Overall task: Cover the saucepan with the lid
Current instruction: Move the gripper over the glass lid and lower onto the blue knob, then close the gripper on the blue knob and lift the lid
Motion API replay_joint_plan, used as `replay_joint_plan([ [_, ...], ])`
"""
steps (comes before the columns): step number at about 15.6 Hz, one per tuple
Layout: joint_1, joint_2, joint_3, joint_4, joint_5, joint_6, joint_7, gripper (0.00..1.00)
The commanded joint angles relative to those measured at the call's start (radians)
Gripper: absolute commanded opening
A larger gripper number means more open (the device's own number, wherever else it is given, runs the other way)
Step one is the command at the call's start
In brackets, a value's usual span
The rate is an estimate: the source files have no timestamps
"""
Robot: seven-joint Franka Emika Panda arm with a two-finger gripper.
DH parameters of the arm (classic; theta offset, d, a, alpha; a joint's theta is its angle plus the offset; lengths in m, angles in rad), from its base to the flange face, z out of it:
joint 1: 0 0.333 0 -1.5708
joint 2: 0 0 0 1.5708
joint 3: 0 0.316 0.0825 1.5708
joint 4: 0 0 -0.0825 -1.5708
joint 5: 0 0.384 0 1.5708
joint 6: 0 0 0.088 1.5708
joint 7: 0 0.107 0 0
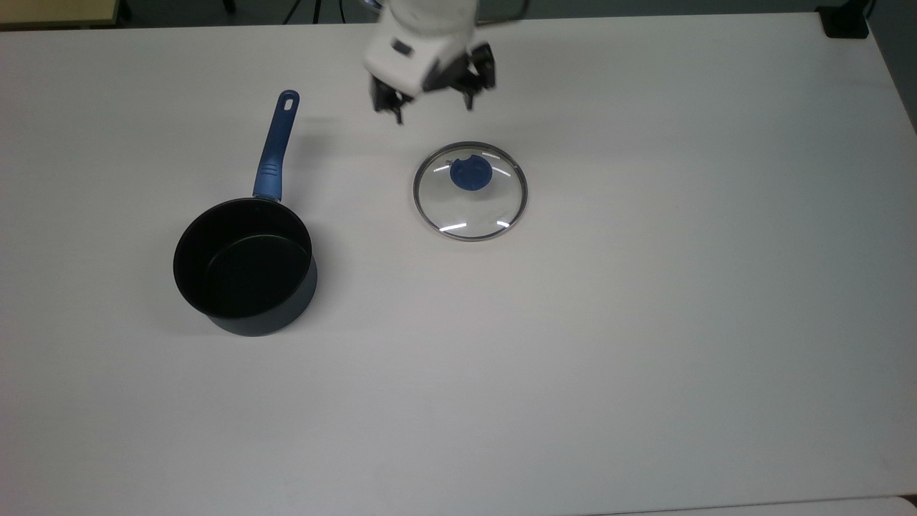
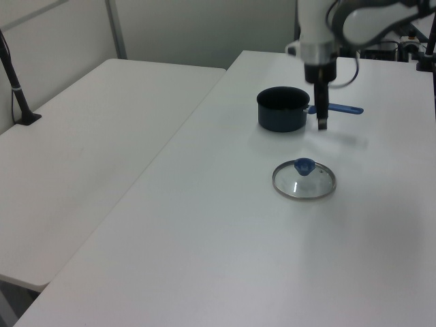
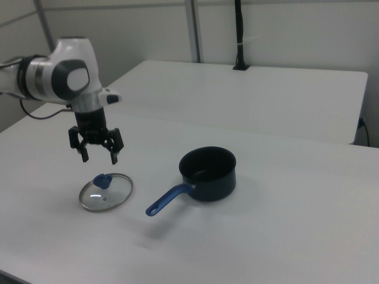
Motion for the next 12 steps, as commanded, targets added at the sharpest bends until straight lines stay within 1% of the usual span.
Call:
replay_joint_plan([
  [1, 0.027, 0.081, 0.027, -0.004, -0.042, 0.070, 0.116, 1.00],
  [5, 0.061, 0.176, 0.033, -0.004, -0.116, 0.153, 0.218, 1.00],
  [7, 0.058, 0.207, 0.056, -0.006, -0.168, 0.177, 0.246, 1.00],
  [9, 0.058, 0.215, 0.059, -0.008, -0.174, 0.179, 0.260, 0.97],
  [10, 0.056, 0.216, 0.059, -0.008, -0.174, 0.179, 0.260, 0.90],
  [11, 0.055, 0.216, 0.059, -0.008, -0.174, 0.177, 0.260, 0.82],
  [12, 0.051, 0.213, 0.059, -0.006, -0.165, 0.171, 0.262, 0.67],
])
